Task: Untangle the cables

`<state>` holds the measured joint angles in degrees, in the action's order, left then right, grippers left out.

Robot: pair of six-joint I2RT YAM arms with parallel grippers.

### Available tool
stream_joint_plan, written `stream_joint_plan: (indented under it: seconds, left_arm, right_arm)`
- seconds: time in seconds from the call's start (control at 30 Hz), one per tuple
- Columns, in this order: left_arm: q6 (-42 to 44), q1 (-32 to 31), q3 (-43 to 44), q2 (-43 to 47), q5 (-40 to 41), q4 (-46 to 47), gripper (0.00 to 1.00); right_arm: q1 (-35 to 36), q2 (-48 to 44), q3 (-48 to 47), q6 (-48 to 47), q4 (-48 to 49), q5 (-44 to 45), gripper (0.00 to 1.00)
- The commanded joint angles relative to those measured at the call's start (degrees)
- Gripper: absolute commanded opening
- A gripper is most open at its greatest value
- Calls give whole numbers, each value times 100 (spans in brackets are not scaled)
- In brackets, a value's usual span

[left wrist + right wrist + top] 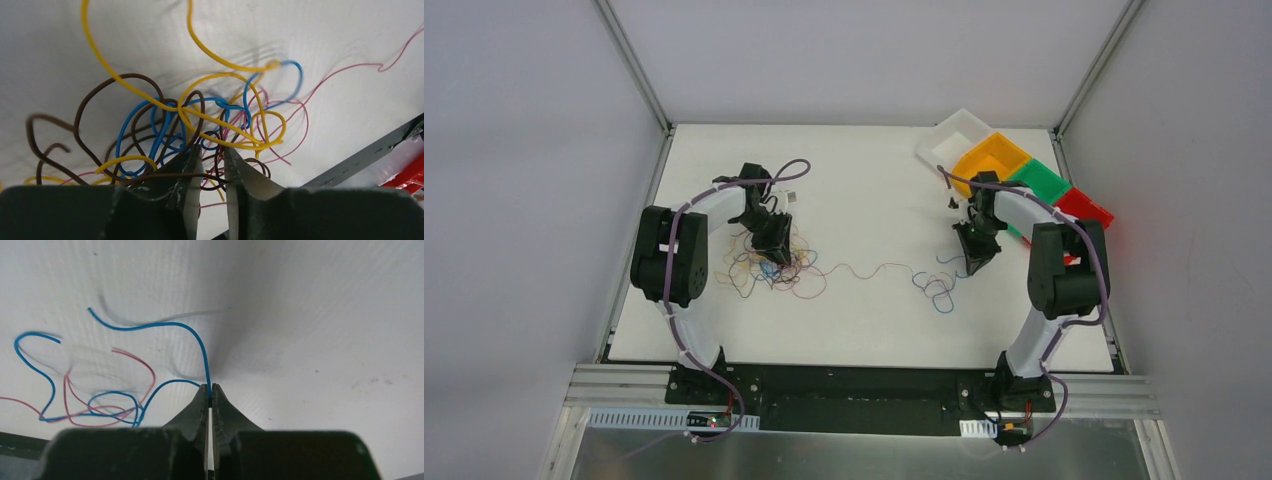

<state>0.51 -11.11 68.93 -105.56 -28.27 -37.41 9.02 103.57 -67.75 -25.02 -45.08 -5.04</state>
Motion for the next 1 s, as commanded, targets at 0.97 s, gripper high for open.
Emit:
stream_joint_plan:
  seconds: [0.97]
  left_arm:
    - [1002, 1235, -369, -264, 1790, -290, 0]
  right_arm:
    - [-2903, -958, -6587, 195, -232, -13, 0]
